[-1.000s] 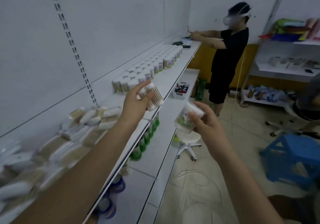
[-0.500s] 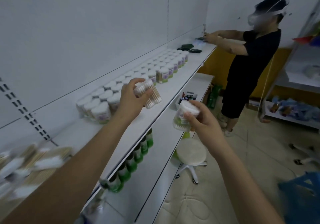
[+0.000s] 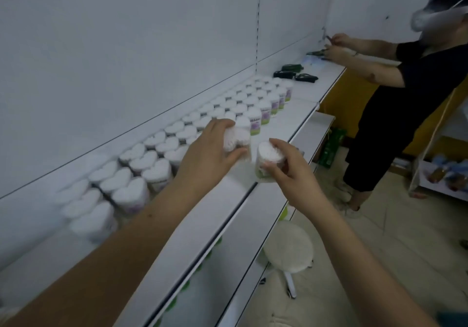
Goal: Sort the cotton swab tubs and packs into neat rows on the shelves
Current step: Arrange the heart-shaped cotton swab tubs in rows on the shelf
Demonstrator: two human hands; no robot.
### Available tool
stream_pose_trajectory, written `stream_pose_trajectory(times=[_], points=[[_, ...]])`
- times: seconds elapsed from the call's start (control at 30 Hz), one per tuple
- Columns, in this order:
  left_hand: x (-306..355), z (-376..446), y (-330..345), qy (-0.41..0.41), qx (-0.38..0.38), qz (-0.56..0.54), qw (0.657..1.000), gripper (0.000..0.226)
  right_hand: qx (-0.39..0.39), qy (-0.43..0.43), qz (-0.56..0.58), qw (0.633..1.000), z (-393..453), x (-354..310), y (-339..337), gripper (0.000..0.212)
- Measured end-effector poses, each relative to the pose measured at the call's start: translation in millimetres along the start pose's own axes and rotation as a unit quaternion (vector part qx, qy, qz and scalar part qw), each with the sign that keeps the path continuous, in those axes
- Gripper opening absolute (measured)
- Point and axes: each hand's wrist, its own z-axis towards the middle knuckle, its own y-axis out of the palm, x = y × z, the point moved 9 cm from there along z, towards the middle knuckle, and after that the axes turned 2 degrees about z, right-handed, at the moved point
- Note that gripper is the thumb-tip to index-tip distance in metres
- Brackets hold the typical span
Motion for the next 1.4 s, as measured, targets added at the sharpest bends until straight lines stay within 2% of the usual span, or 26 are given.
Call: stream_pose_trajectory(times=[0.2,0.27,0.47,0.57,0.7,0.73,0.87,0.97,1.1,1.3,1.4], points=[[0.1,11.6,11.7,0.070,0.009,0.146,0.987,0.043,-0.092,-0.096,-0.074,0.988,57.8,16.7,23.5,0.052],[-8.8,8.7,15.1,0.055,0.012,0.167,0.984,0.042,-0.115,-0.154,-0.114,0.975,64.5,19.8,34.9,0.049],[-28.6,-6.4,45.5,-0.008,-0.007,0.234,0.972,0.037,-0.096,-0.271,-0.142,0.947,77.3,15.0,39.9,0.043],[-27.0,-8.5,45.6,-0.061,0.033,0.240,0.968,0.052,-0.122,-0.284,-0.095,0.946,81.6,13.5,43.6,0.042],[-20.7,-19.2,45.2,-0.097,0.089,0.230,0.964,0.028,-0.112,-0.301,-0.072,0.944,91.4,13.7,50.9,0.050],[-20.2,-22.8,45.9,-0.110,0.098,0.230,0.962,0.027,-0.103,-0.312,-0.071,0.942,94.4,14.0,51.8,0.048],[-19.2,-40.2,53.5,-0.185,0.080,0.210,0.957,0.051,-0.100,-0.348,-0.035,0.932,105.6,16.7,55.1,0.037],[-14.5,-53.1,56.9,-0.202,0.054,0.214,0.954,0.061,-0.115,-0.386,-0.057,0.914,111.2,14.7,61.2,0.035],[-20.8,-55.4,53.2,-0.206,0.072,0.230,0.948,0.053,-0.137,-0.396,-0.060,0.906,116.0,14.6,67.0,0.038],[-34.4,-48.0,44.9,-0.254,0.175,0.205,0.929,0.047,-0.157,-0.383,-0.046,0.909,112.5,13.6,66.7,0.049],[-39.1,-42.1,47.8,-0.271,0.196,0.199,0.921,0.044,-0.159,-0.388,-0.030,0.907,110.9,12.7,69.7,0.039]])
